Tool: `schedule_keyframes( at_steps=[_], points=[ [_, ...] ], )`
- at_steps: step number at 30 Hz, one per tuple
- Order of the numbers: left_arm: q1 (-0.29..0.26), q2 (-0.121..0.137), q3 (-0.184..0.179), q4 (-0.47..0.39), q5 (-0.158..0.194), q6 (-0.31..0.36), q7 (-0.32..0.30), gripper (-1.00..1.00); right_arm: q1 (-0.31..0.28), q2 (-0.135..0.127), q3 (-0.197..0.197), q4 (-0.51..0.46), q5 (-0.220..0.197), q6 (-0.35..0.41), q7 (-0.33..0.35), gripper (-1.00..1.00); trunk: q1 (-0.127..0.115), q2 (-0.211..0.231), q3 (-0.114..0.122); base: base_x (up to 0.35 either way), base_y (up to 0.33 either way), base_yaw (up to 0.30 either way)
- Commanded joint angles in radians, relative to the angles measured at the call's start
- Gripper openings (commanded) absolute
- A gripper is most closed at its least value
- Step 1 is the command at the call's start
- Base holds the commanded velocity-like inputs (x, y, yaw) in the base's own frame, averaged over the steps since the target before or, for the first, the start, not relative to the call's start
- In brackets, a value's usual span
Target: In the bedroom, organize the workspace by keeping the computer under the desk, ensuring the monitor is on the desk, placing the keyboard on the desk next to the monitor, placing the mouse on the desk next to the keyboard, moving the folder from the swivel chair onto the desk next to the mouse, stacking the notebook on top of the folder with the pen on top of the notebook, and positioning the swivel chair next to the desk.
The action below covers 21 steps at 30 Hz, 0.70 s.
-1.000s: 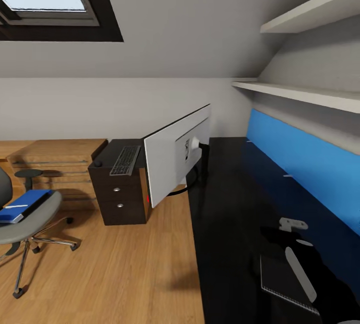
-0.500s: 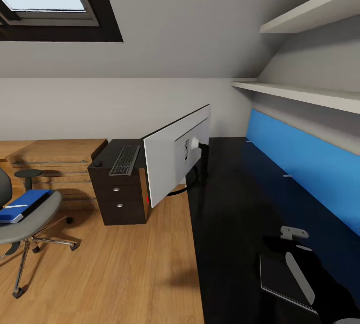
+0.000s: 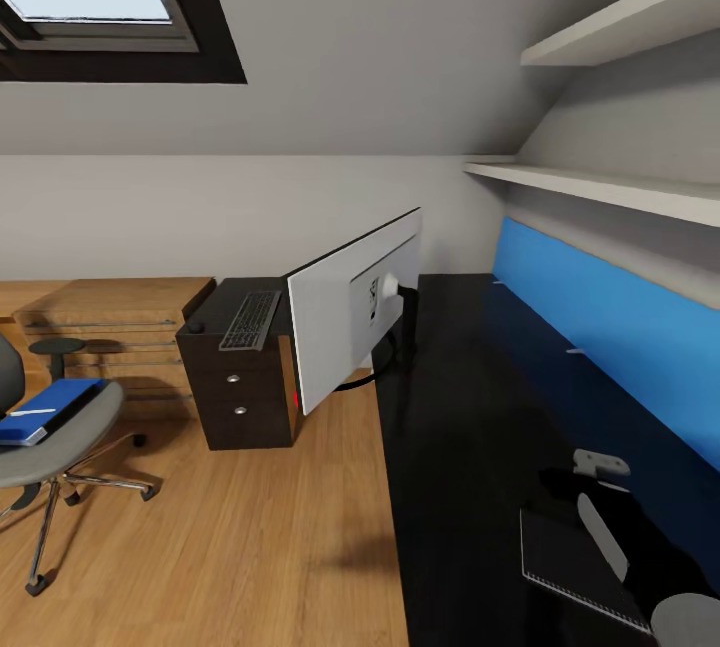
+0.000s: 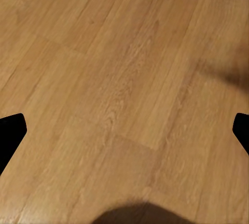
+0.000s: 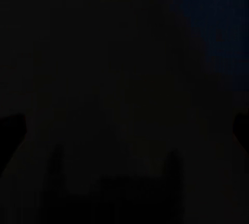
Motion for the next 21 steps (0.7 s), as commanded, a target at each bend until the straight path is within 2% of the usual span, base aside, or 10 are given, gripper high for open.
schedule_keyframes(
  at_steps=[1,4,8,11,12,13,17,21],
  points=[
    [0.000,0.000,0.000,-0.001,0.010,-0.003,0.001,1.00,-0.006,-0.001,0.001,0.011,-0.010,-0.001,-0.007,1.00,0.000,-0.001,-0.001,0.000,0.000,0.000],
    [0.000,-0.001,0.000,-0.001,0.010,-0.003,0.000,1.00,-0.025,-0.002,0.001,0.050,-0.011,-0.014,0.001,1.00,0.000,-0.001,-0.001,0.000,0.000,0.000],
    [0.000,-0.001,-0.001,-0.001,0.010,-0.003,0.000,1.00,-0.057,-0.007,-0.005,0.112,-0.015,-0.033,0.073,1.00,0.000,-0.001,-0.001,0.000,0.000,0.000],
    [0.000,-0.001,-0.001,-0.001,0.010,-0.003,0.000,1.00,-0.081,-0.011,-0.021,0.167,-0.017,-0.036,0.089,1.00,0.000,-0.001,-0.001,0.000,0.000,0.000],
    [0.000,-0.001,-0.001,-0.001,0.010,-0.003,0.000,1.00,-0.126,-0.014,-0.038,0.252,-0.018,-0.049,0.097,1.00,0.000,-0.001,-0.001,0.000,0.000,0.000],
    [0.000,-0.001,-0.001,-0.002,0.010,-0.003,0.000,1.00,-0.141,-0.014,-0.041,0.282,-0.019,-0.056,0.098,1.00,0.000,-0.001,-0.001,0.000,0.000,0.000],
    [0.000,-0.001,0.000,-0.006,0.010,-0.003,0.000,1.00,-0.163,-0.014,-0.046,0.332,-0.021,-0.066,0.100,1.00,0.000,-0.001,-0.001,0.000,0.000,0.000],
    [0.000,-0.002,0.000,-0.008,0.010,-0.003,0.000,1.00,-0.168,-0.015,-0.050,0.342,-0.023,-0.061,0.100,1.00,0.015,-0.029,-0.013,0.000,0.000,0.000]
  ],
)
